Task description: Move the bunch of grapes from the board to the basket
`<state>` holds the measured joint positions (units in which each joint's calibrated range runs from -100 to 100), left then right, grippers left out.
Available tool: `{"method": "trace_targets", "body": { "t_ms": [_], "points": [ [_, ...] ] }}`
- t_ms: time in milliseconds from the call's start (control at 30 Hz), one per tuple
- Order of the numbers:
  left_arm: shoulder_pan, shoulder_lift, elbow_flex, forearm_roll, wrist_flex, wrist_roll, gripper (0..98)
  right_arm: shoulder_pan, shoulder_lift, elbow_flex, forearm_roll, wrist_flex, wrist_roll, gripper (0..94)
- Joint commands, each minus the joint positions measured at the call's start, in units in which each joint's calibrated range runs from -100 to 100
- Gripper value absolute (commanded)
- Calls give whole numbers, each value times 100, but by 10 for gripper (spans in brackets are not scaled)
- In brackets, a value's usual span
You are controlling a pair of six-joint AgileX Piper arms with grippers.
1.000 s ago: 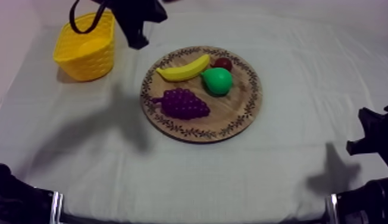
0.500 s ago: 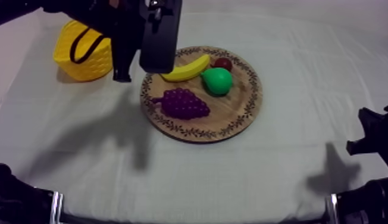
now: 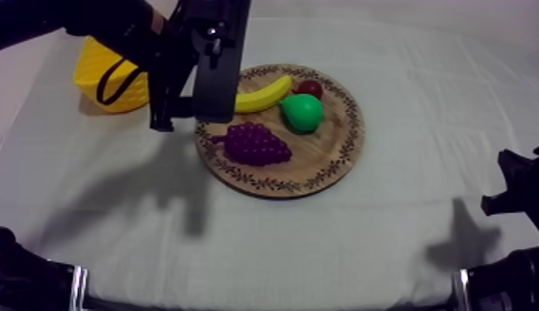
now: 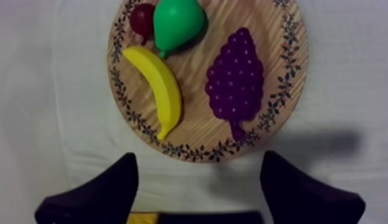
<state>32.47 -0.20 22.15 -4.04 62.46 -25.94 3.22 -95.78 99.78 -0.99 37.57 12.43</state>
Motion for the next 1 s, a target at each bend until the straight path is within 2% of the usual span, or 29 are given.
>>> {"method": "trace_targets", "body": {
  "t_ms": [0,300,967],
  "points": [
    [4,12,63,-4,-5,40,850,-1,2,-1,-1,1,0,3],
    [74,87,422,-79,-249,209,915,-1,2,-1,-1,1,0,3],
    [212,841,485,-131,-694,353,925,-1,2,-1,-1,1,0,3]
  ]
}}
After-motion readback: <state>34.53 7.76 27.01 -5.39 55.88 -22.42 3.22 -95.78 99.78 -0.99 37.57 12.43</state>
